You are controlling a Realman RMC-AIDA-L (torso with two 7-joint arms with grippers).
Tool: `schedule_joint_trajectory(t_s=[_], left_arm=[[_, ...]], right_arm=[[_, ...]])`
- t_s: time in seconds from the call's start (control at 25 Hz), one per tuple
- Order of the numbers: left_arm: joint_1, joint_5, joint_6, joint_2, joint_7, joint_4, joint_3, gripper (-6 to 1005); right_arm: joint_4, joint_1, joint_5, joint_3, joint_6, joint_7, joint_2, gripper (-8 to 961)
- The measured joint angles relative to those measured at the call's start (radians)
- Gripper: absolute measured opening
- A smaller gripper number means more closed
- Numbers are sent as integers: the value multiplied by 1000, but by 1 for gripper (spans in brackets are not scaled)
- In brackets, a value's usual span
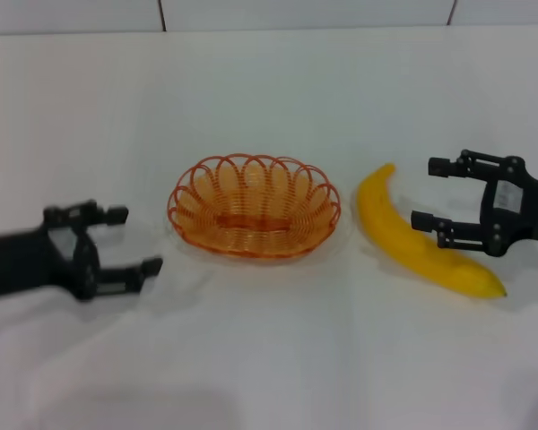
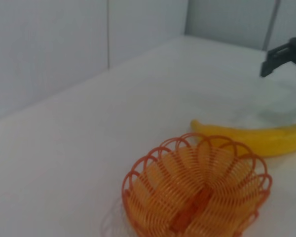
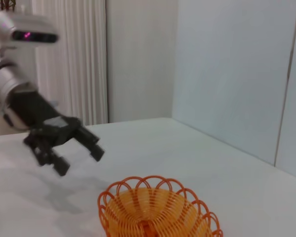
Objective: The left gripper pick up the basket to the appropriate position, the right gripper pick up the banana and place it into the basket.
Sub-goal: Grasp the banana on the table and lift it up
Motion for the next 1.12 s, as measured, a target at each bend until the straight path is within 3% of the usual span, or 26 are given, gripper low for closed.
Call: schedule_joint_trajectory(t_s=[0.08,0.2,0.36,0.72,1.12], left_arm=[[8,-92,-9,1,198,-126,-7,870],[-12,-222,-5,6,457,-347,-47,874],[-50,-283,3,8,619,-527,-106,877],[-75,-289,5,10,627,-551,-118,877],[-76,-291,11,8,629,-553,-126,876]], right_arm=[[0,-10,1,0,0,0,-2,787],[0,-15,2,0,6,-1,-4,787],[0,-15,2,0,8,-2,-3,787],[0,-13,-53,-11,38,2,1,787],[-62,45,-178,-30,87,177,24,787]])
